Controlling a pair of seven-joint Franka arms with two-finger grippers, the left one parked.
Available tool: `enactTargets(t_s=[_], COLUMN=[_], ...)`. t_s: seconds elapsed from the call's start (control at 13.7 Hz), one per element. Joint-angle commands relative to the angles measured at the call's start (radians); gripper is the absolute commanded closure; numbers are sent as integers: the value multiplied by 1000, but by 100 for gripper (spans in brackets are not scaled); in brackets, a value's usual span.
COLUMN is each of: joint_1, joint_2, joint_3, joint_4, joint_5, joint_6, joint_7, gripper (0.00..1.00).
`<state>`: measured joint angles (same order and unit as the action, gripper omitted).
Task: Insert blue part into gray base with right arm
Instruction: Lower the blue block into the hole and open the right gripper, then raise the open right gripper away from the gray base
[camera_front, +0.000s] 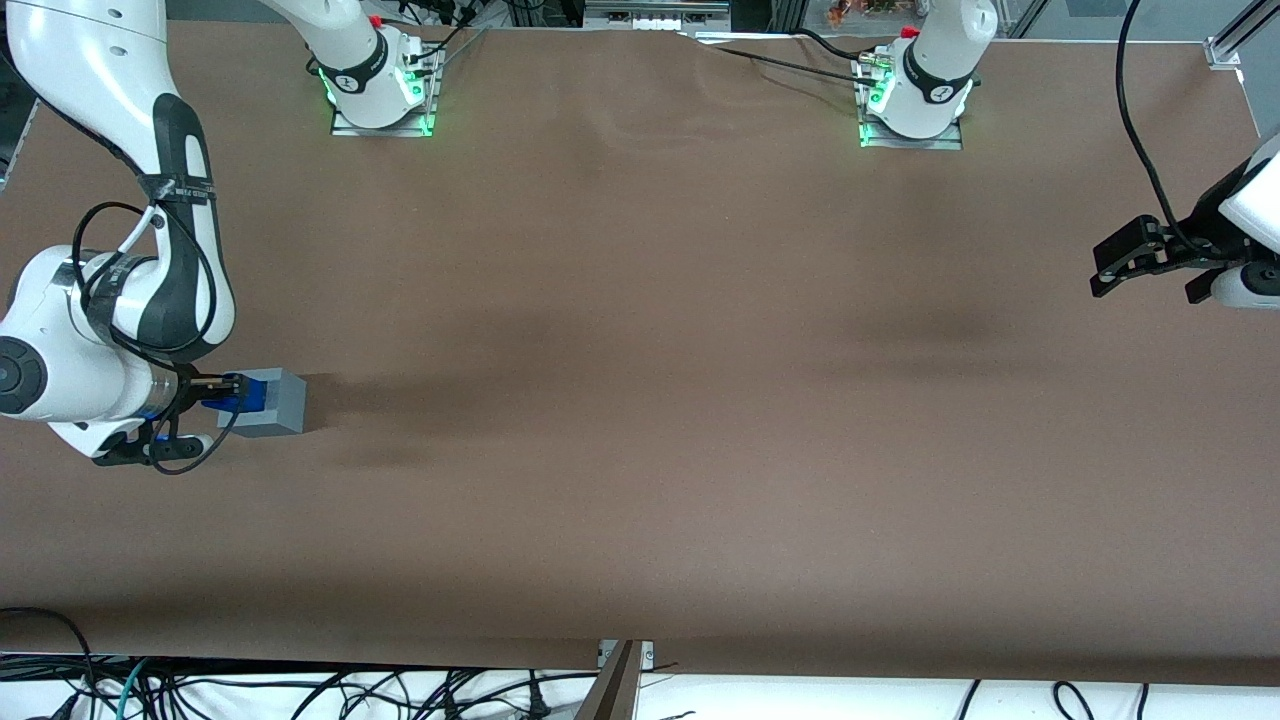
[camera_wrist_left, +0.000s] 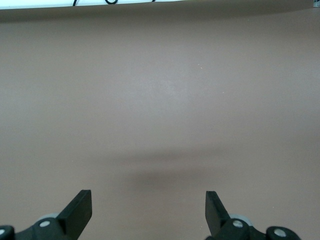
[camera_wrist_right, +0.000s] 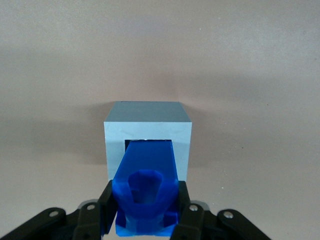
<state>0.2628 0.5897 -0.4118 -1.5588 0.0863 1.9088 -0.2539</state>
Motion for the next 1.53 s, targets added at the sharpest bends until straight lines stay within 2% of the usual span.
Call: enactTargets(t_s=[0.0, 0.29, 0.36, 0.44, 0.87, 1.46], joint_1=[-2, -4, -4, -5, -4, 29], joint_2=[5, 12, 12, 12, -25, -237], joint_3=[5, 10, 10, 10, 8, 19], joint_4=[-9, -9, -9, -9, 11, 29], joint_5=[20, 20, 20, 21, 21, 6], joint_6=[9, 21, 21, 23, 6, -34], joint_7=[-22, -22, -22, -22, -27, -30], gripper=[57, 55, 38, 0, 0, 0])
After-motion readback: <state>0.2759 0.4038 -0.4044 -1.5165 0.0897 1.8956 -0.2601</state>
